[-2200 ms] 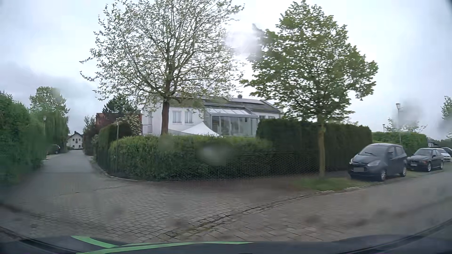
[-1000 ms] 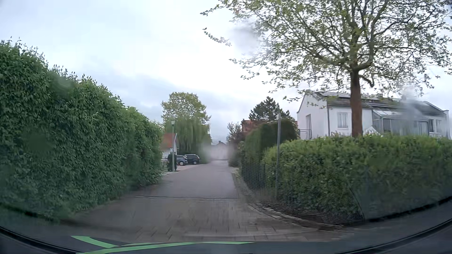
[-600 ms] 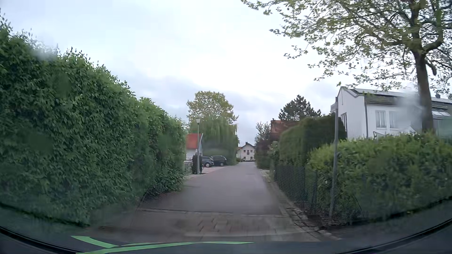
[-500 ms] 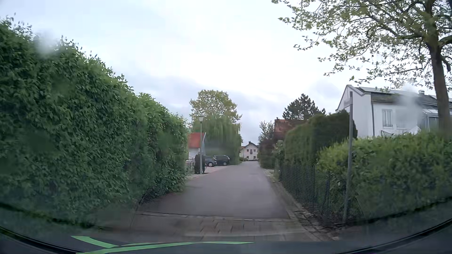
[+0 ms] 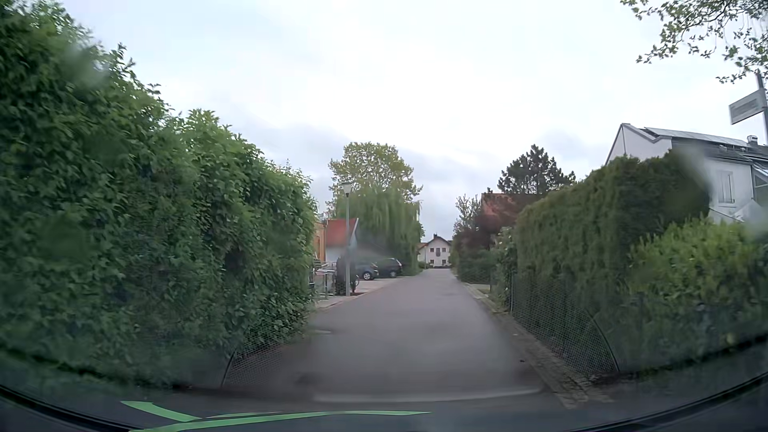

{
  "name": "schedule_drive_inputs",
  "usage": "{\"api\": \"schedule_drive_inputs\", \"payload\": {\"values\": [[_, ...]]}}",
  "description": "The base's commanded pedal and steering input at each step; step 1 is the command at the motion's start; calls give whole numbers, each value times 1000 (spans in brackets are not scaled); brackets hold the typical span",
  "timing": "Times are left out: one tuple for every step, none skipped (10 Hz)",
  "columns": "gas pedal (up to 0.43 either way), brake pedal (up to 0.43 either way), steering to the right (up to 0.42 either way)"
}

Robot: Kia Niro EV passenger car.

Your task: Follow the waypoints while adhering to traffic rules and regulations

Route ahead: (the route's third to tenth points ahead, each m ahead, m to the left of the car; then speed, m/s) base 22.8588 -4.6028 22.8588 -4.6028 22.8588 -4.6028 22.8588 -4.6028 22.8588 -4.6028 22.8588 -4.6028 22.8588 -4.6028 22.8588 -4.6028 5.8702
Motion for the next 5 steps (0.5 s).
{"api": "schedule_drive_inputs", "payload": {"values": [[189,0,49],[189,0,59],[189,0,63],[189,0,65],[189,0,66]]}}
